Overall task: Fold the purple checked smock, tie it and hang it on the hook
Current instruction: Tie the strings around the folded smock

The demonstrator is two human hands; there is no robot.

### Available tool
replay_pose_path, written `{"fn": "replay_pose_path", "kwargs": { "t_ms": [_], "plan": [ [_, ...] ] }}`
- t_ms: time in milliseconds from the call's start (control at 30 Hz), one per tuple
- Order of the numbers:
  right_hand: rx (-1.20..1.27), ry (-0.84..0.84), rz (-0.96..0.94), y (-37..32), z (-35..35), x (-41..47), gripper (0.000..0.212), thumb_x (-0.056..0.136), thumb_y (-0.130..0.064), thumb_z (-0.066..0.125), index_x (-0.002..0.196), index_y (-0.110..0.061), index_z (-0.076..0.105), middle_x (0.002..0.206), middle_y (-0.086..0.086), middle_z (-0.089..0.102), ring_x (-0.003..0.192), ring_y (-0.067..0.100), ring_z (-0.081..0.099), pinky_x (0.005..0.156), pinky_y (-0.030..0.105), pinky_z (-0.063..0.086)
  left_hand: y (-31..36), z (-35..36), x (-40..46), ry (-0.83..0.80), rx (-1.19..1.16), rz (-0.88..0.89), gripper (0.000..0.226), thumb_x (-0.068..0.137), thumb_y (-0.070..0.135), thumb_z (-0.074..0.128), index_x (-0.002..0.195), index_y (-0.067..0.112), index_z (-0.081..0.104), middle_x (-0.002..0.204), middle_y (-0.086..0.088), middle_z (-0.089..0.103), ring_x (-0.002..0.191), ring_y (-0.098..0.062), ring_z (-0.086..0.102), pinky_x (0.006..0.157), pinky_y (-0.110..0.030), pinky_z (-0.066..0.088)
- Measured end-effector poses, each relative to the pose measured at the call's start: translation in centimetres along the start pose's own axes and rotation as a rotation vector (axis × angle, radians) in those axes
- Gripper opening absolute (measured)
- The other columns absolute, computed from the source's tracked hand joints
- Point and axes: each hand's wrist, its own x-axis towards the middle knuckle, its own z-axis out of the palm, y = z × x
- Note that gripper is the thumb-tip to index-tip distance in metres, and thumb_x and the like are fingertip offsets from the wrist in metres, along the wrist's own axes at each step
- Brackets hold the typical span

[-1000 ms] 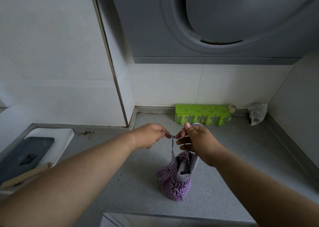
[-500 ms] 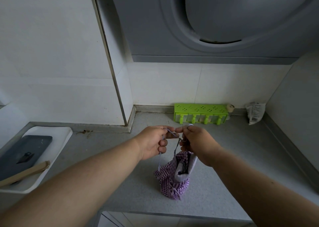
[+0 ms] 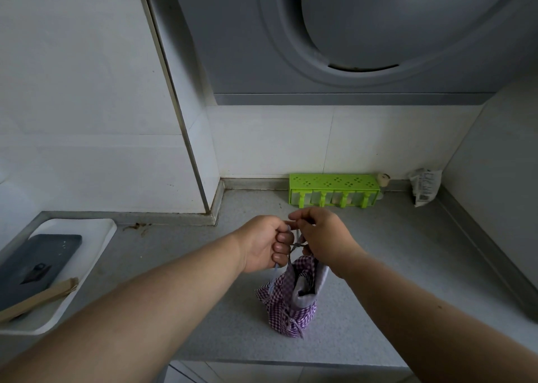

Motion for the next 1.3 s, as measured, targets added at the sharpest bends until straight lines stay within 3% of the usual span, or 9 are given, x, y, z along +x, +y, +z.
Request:
{"fn": "replay_pose_path", "kwargs": {
  "t_ms": [133, 267, 400, 500, 767, 900, 1067, 1200, 1300],
  "plan": [
    [-0.175, -0.013, -0.111, 0.2, -0.1, -0.1, 0.021, 0.097, -0.014, 0.059, 0.11, -0.024, 0.072, 0.097, -0.009, 0.072, 0.06, 0.004, 0.064, 0.052, 0.02, 0.048, 0.6, 0.0, -0.4, -0.021, 0.015, -0.065, 0.025, 0.096, 0.023, 0.033, 0.074, 0.02, 0.045, 0.063, 0.004, 0.029, 0.052, -0.011, 0.023, 0.046, -0.023, 0.023],
    [-0.239, -0.068, -0.153, -0.1, 0.0, -0.4, 0.017, 0.093, -0.026, 0.066, 0.108, -0.03, 0.072, 0.091, -0.01, 0.074, 0.07, 0.003, 0.068, 0.064, 0.023, 0.054, 0.9, 0.3, -0.6, -0.016, 0.029, -0.045, 0.06, 0.103, 0.037, 0.033, 0.057, 0.021, 0.067, 0.061, 0.005, 0.028, 0.052, -0.01, 0.023, 0.05, -0.024, 0.02],
    [-0.277, -0.088, -0.196, -0.2, 0.1, -0.5, 0.008, 0.096, -0.025, 0.069, 0.102, -0.026, 0.073, 0.083, -0.009, 0.074, 0.064, -0.002, 0.065, 0.059, 0.014, 0.049, 0.9, 0.2, -0.5, 0.017, 0.011, -0.065, 0.05, 0.107, 0.044, 0.032, 0.065, 0.022, 0.051, 0.063, 0.006, 0.025, 0.052, -0.011, 0.02, 0.048, -0.024, 0.019],
    [-0.364, -0.066, -0.203, -0.3, 0.3, -0.3, 0.006, 0.097, -0.023, 0.066, 0.092, -0.022, 0.071, 0.074, -0.006, 0.068, 0.054, -0.003, 0.058, 0.05, 0.011, 0.042, 0.6, 0.0, -0.4, 0.036, 0.047, -0.07, 0.046, 0.105, 0.037, 0.035, 0.062, 0.024, 0.045, 0.059, 0.007, 0.022, 0.053, -0.011, 0.015, 0.048, -0.024, 0.016],
    [-0.463, -0.107, -0.258, -0.5, 0.8, -0.8, 0.011, 0.101, -0.03, 0.059, 0.091, -0.027, 0.06, 0.075, -0.009, 0.064, 0.058, -0.003, 0.06, 0.05, 0.011, 0.041, 0.1, 0.1, -0.5, 0.148, 0.062, -0.025, 0.053, 0.098, 0.015, 0.035, 0.048, 0.026, 0.045, 0.054, 0.007, 0.029, 0.049, -0.009, 0.019, 0.05, -0.023, 0.015],
    [-0.376, -0.093, -0.193, 0.0, 0.8, -0.4, 0.013, 0.102, -0.031, 0.057, 0.09, -0.027, 0.059, 0.076, -0.005, 0.068, 0.06, 0.005, 0.065, 0.054, 0.022, 0.051, 0.1, -0.3, -0.7, 0.149, 0.083, -0.029, 0.046, 0.106, 0.013, 0.035, 0.065, 0.022, 0.053, 0.058, 0.006, 0.039, 0.051, -0.008, 0.03, 0.046, -0.02, 0.025],
    [-0.229, -0.039, -0.055, 0.3, 1.1, -0.3, 0.017, 0.104, -0.028, 0.051, 0.095, -0.018, 0.06, 0.071, 0.001, 0.068, 0.053, 0.007, 0.061, 0.046, 0.021, 0.047, 0.0, -1.1, -1.0, 0.112, 0.1, -0.018, 0.021, 0.109, 0.02, 0.048, 0.093, 0.017, 0.062, 0.066, 0.005, 0.056, 0.056, -0.007, 0.038, 0.049, -0.019, 0.033],
    [-0.164, -0.028, -0.002, 0.0, 1.3, 0.0, 0.02, 0.105, -0.03, 0.05, 0.098, -0.013, 0.059, 0.067, 0.007, 0.068, 0.048, 0.011, 0.06, 0.042, 0.021, 0.046, 0.0, -1.4, -0.9, 0.123, 0.132, 0.058, 0.006, 0.104, 0.015, 0.064, 0.098, 0.015, 0.063, 0.068, 0.005, 0.067, 0.056, -0.006, 0.039, 0.047, -0.018, 0.034],
    [-0.136, -0.025, -0.006, -0.1, 1.4, 0.2, 0.017, 0.105, -0.029, 0.049, 0.101, -0.015, 0.058, 0.066, 0.008, 0.067, 0.049, 0.014, 0.06, 0.044, 0.025, 0.049, -0.2, -1.4, -0.5, 0.171, 0.109, 0.105, 0.014, 0.102, 0.016, 0.068, 0.089, 0.015, 0.061, 0.074, -0.001, 0.071, 0.053, -0.006, 0.038, 0.043, -0.018, 0.033]
  ]
}}
